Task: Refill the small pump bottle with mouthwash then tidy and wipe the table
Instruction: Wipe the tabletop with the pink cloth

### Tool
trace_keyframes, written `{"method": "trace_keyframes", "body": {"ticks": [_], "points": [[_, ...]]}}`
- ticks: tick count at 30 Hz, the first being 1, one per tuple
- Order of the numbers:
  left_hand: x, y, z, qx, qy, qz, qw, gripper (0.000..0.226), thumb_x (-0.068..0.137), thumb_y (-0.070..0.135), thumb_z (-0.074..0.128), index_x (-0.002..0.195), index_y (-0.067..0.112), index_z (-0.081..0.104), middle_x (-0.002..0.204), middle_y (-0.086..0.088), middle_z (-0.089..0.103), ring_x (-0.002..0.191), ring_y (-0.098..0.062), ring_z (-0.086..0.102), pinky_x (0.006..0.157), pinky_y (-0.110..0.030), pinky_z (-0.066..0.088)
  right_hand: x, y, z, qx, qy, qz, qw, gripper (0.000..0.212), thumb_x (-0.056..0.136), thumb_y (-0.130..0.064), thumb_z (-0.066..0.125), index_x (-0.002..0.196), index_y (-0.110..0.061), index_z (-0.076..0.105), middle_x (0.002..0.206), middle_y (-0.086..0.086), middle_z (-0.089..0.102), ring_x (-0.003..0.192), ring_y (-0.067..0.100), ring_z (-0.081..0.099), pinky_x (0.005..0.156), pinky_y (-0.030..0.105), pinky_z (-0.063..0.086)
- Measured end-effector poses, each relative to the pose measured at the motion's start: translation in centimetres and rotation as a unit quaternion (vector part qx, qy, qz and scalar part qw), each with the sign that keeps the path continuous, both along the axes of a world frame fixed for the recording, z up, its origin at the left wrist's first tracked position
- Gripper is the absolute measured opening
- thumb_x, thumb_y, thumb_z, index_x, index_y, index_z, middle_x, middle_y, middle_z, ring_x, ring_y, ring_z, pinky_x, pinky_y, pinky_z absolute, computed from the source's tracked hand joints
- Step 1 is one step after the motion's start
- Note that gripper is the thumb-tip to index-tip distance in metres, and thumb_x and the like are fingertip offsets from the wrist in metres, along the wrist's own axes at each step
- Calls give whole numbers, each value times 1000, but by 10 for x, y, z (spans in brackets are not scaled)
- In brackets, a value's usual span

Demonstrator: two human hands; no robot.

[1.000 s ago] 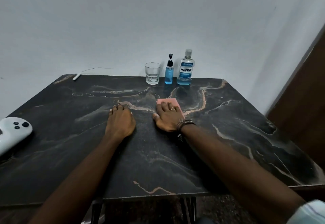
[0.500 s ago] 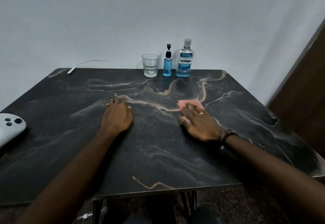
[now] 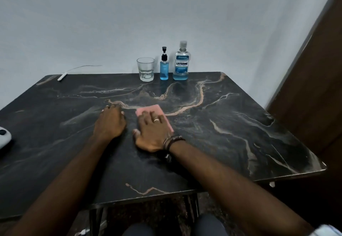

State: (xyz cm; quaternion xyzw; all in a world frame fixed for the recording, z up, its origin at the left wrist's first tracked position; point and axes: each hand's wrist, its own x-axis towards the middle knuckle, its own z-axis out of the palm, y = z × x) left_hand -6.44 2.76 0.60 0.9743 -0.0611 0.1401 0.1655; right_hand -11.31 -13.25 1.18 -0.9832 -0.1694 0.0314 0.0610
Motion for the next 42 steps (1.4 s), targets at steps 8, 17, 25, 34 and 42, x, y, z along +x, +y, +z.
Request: {"method": "trace_keyframes", "body": {"ticks": [8,17,25,34,42], "points": [[-5,2,1,-6,-29,-18,999,20,97,13,44,105,0,57,112,-27,63,105,-43,57,89,-50,47,-76,-50,0,21,-3,27,999,70,97,-49,20,156,-12,9,165,11,5,152,27,1,122,44,-4],[-7,0,2,0,-36,-24,999,18,97,14,44,99,0,55,109,-26,63,103,-42,57,86,-49,46,-22,-124,5,-14,28,-134,990,69,100,-51,18,156,-14,2,165,10,-1,152,29,-4,122,46,-4],[-9,-3,2,-48,-76,-21,996,14,94,4,44,96,0,58,96,-26,66,89,-43,63,74,-44,46,52,-53,14,-30,44,-98,994,74,99,-54,21,156,-10,4,165,13,-5,151,35,-4,121,49,-3],[-9,9,11,-260,-119,-77,955,28,100,16,43,116,10,65,100,4,71,91,-4,65,84,-26,44,50,57,8,35,29,154,987,63,99,-30,29,156,-11,7,164,15,-2,151,34,-3,122,49,-4],[-3,9,9,-209,-111,-81,968,50,105,34,33,86,14,75,80,-4,75,74,-19,68,70,-29,49,63,50,7,33,-6,209,977,56,94,-23,35,147,-6,40,157,17,32,150,29,11,122,45,-7]]}}
